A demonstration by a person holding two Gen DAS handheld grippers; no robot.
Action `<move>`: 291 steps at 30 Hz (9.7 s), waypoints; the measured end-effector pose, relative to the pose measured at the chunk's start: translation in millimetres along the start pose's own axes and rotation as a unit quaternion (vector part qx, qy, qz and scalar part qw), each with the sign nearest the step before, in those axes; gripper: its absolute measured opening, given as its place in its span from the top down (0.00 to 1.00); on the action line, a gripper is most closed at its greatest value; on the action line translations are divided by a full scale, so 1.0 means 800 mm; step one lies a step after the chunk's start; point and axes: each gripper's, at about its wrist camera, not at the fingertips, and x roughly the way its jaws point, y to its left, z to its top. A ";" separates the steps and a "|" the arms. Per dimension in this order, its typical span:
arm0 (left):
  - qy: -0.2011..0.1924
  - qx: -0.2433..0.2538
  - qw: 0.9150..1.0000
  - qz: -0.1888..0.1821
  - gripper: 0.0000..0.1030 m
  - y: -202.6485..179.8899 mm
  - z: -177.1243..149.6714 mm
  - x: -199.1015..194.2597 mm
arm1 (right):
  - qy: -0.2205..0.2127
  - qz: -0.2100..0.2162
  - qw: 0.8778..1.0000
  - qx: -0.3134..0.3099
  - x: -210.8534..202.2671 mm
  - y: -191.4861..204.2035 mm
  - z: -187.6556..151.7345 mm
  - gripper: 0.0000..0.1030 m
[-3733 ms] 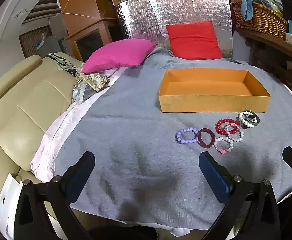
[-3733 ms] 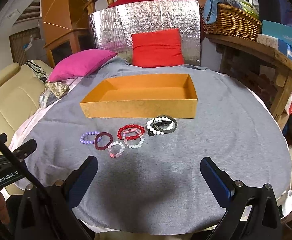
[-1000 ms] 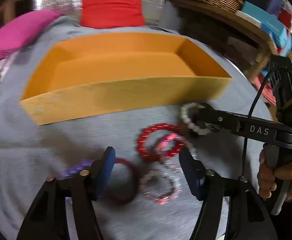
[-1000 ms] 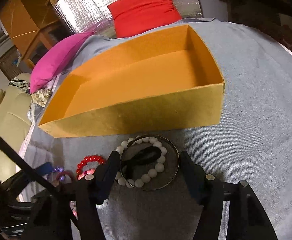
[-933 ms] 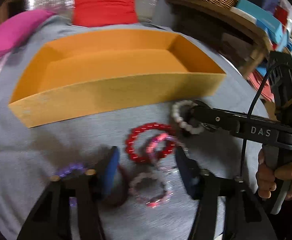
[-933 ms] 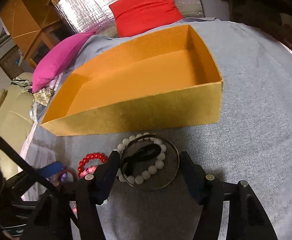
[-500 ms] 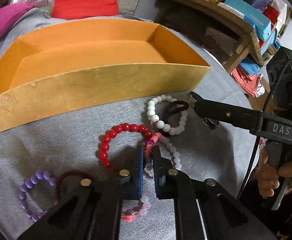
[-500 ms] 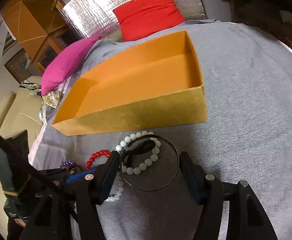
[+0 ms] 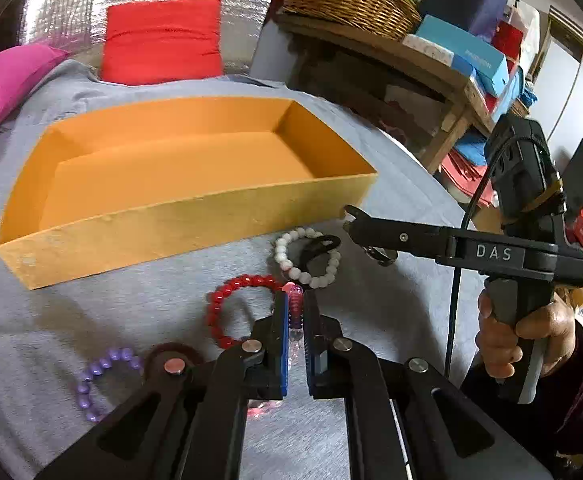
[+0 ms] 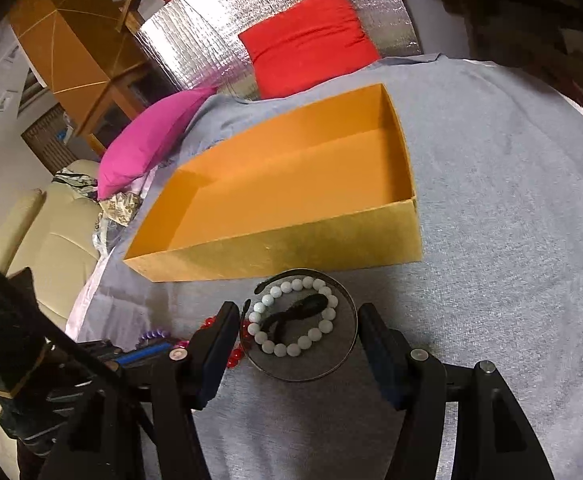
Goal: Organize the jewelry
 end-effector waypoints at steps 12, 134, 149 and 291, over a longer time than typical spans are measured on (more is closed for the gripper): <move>-0.111 -0.013 0.990 0.089 0.93 0.033 0.075 -0.091 | -0.089 0.039 0.995 -0.032 -0.025 0.042 0.030 0.38; 0.013 -0.046 0.932 0.360 0.27 0.061 -0.047 -0.041 | 0.004 -0.010 1.000 0.019 -0.010 0.016 -0.017 0.33; 0.047 -0.120 0.951 0.280 0.27 0.117 -0.067 -0.053 | 0.011 0.021 0.997 0.073 -0.005 -0.006 -0.012 0.33; -0.132 -0.073 0.975 0.160 0.91 0.076 0.049 -0.088 | 0.131 0.050 0.978 -0.155 0.092 0.118 -0.029 0.94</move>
